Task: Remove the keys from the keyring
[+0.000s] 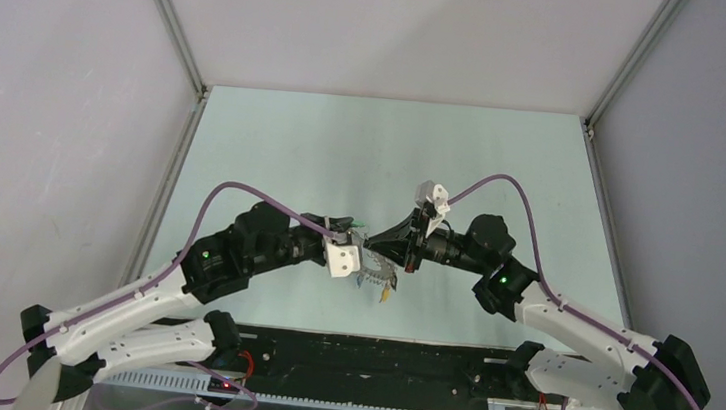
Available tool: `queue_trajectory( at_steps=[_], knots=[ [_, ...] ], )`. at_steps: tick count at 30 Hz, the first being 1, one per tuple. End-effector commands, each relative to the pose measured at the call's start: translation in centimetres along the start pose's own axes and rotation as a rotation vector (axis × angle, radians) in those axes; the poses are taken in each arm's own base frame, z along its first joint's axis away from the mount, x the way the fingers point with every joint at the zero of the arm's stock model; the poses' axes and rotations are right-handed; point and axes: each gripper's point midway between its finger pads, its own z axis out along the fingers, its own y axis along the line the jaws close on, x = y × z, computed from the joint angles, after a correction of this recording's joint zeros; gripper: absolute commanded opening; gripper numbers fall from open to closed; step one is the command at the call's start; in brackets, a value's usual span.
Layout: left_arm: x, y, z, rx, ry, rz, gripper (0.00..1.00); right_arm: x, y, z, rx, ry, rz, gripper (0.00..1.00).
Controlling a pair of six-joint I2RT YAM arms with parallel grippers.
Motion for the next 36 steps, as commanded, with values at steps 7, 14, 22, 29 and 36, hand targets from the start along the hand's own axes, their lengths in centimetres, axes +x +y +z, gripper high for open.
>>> queue_trajectory(
  at_steps=[7,14,22,29,36],
  knots=[
    [-2.5,4.9,-1.5,-0.205,-0.079,0.0,0.0,2.5,0.0,-1.4,0.039,0.105,-0.055,0.27],
    [-2.8,4.5,-1.5,-0.184,-0.101,0.012,0.0,1.4,-1.1,-2.2,0.104,0.083,-0.181,0.46],
    [-3.1,4.1,-1.5,-0.166,-0.122,0.018,0.0,-1.0,-2.0,-2.3,0.158,0.017,-0.363,0.51],
    [-3.3,4.1,-1.6,-0.163,-0.13,0.018,0.0,-2.8,-2.1,-1.7,0.152,-0.049,-0.477,0.47],
    [-3.5,3.8,-1.6,-0.151,-0.144,0.021,0.0,-4.5,-2.0,-0.9,0.133,-0.124,-0.509,0.36]
  ],
)
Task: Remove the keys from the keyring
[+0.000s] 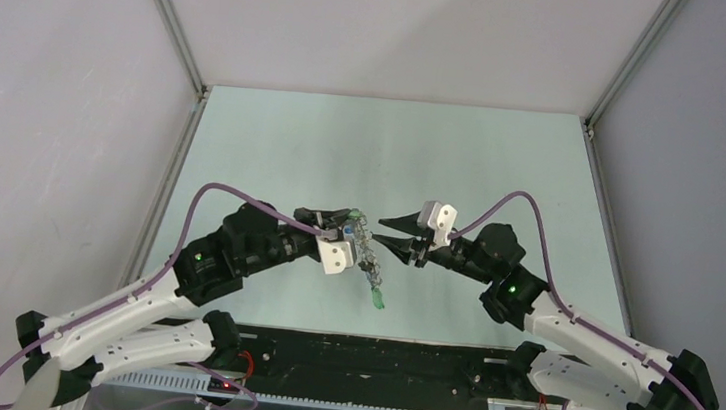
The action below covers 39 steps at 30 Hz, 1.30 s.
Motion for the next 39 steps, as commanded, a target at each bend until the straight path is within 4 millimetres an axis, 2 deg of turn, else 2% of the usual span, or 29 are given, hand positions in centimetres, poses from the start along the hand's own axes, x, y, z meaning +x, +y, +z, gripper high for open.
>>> queue_trajectory(
  at_steps=[1,10,23,31,39],
  knots=[
    [-2.5,2.3,-0.6,-0.079,-0.099,0.018,0.0,-2.9,-0.7,0.7,0.009,-0.111,-0.058,0.34],
    [-2.6,2.2,-0.5,-0.073,-0.104,0.019,0.0,-3.5,-0.9,1.6,-0.021,-0.125,-0.047,0.32],
    [-2.7,2.0,-0.5,-0.067,-0.108,0.019,0.0,-4.3,-1.5,2.4,-0.043,-0.133,-0.039,0.39],
    [-2.9,2.0,-0.6,-0.064,-0.117,0.021,0.0,-4.0,-1.2,3.0,-0.088,-0.106,-0.028,0.4],
    [-2.9,2.1,-0.8,-0.071,-0.118,0.023,0.0,-2.6,-0.7,3.2,-0.117,-0.056,0.008,0.35]
  ],
)
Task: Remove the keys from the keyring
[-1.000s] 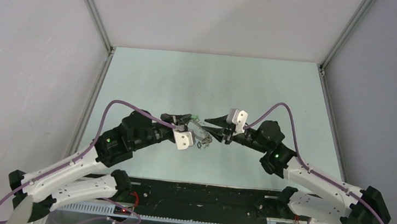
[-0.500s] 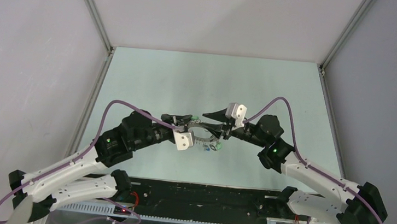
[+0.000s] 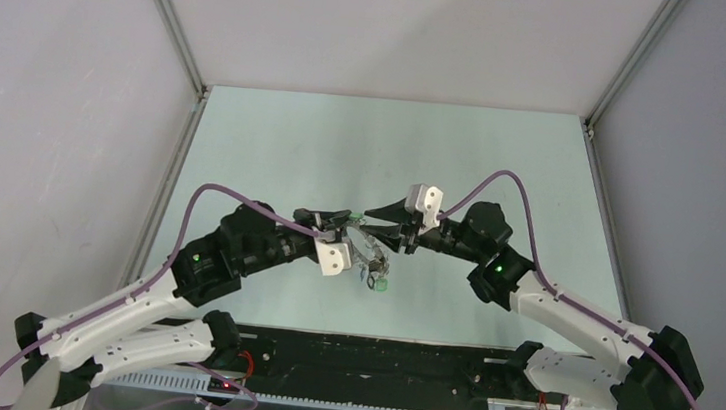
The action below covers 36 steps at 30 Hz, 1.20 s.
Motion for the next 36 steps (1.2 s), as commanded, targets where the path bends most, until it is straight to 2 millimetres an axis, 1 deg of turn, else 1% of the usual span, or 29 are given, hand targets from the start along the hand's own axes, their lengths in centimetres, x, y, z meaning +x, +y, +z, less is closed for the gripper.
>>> queue_trajectory(
  at_steps=[1,3,6,9,10,11,12,18,22,26,30,32,33,36],
  knots=[
    [-2.4,2.3,-0.6,-0.083,-0.091,0.024,0.0,-1.6,-0.1,0.3,-0.021,-0.023,0.0,0.35],
    [-2.4,2.3,-0.6,-0.082,-0.091,0.024,0.0,-1.4,0.1,0.3,-0.031,-0.019,0.007,0.31],
    [-2.3,2.2,-0.5,-0.079,-0.091,0.024,0.0,-1.5,0.2,0.4,-0.037,-0.023,0.013,0.2],
    [-2.3,2.2,-0.5,-0.079,-0.091,0.022,0.0,-1.8,0.2,0.5,-0.037,-0.037,0.014,0.15],
    [-2.3,2.2,-0.5,-0.078,-0.091,0.023,0.0,-2.0,0.2,0.5,-0.037,-0.045,0.013,0.07],
    [-2.3,2.2,-0.5,-0.077,-0.09,0.023,0.0,-2.1,0.2,0.5,-0.037,-0.048,0.016,0.02],
    [-2.3,2.1,-0.4,-0.075,-0.088,0.023,0.0,-2.1,0.2,0.5,-0.038,-0.05,0.016,0.0],
    [-2.1,2.5,-0.6,-0.093,-0.076,0.02,0.0,-2.6,0.1,-0.2,-0.032,-0.048,0.04,0.0],
    [-2.0,2.6,-0.5,-0.098,-0.068,0.016,0.0,-3.8,0.1,-1.2,-0.023,-0.061,0.039,0.0],
    [-2.0,2.4,-0.4,-0.091,-0.07,0.014,0.0,-5.5,0.3,-2.0,-0.02,-0.105,0.034,0.0],
    [-2.0,2.2,-0.2,-0.078,-0.074,0.016,0.0,-7.0,0.4,-2.2,-0.031,-0.161,0.055,0.0],
    [-2.0,2.1,-0.1,-0.072,-0.074,0.017,0.0,-7.9,0.6,-2.2,-0.04,-0.201,0.116,0.0],
    [-1.9,2.0,0.0,-0.069,-0.072,0.016,0.0,-8.7,0.7,-2.3,-0.048,-0.233,0.112,0.0],
    [-1.8,1.9,0.1,-0.067,-0.069,0.017,0.0,-9.4,1.0,-2.4,-0.062,-0.268,0.146,0.0]
  ],
)
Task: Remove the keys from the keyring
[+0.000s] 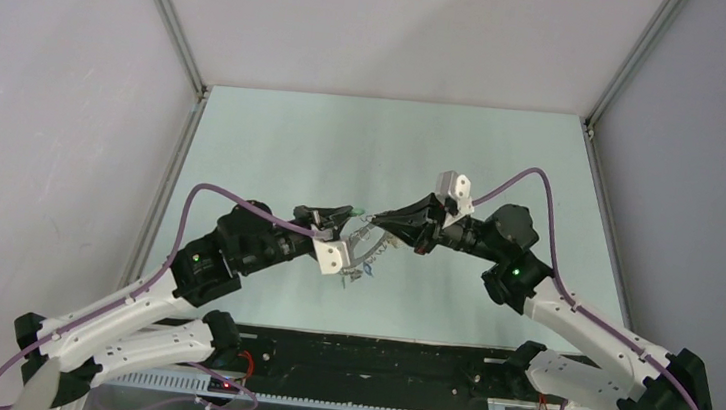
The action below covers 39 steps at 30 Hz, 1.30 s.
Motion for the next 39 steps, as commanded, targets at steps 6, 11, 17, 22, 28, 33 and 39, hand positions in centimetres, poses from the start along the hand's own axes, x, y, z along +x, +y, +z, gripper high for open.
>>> queue_trajectory(
  at_steps=[6,11,17,22,28,33,39],
  knots=[
    [-1.0,1.0,0.2,-0.027,-0.037,0.014,0.0,-5.8,1.1,0.2,-0.051,-0.196,-0.007,0.0],
    [-0.9,1.3,0.1,-0.043,-0.027,0.014,0.0,-4.7,1.5,0.4,-0.074,-0.162,0.052,0.0],
    [-0.7,1.8,-0.2,-0.068,-0.014,0.017,0.0,-2.3,2.5,0.4,-0.111,-0.064,0.167,0.0],
    [-0.8,2.0,-0.5,-0.078,-0.016,0.019,0.0,-0.5,3.7,0.3,-0.134,0.012,0.234,0.0],
    [-0.9,2.1,-0.6,-0.084,-0.018,0.02,0.0,0.8,4.9,0.5,-0.163,0.062,0.303,0.0],
    [-1.0,2.3,-0.8,-0.091,-0.021,0.021,0.0,1.8,5.3,0.8,-0.166,0.096,0.358,0.0],
    [-1.2,2.6,-1.1,-0.106,-0.03,0.024,0.0,3.2,5.2,0.9,-0.149,0.14,0.417,0.0]
  ],
)
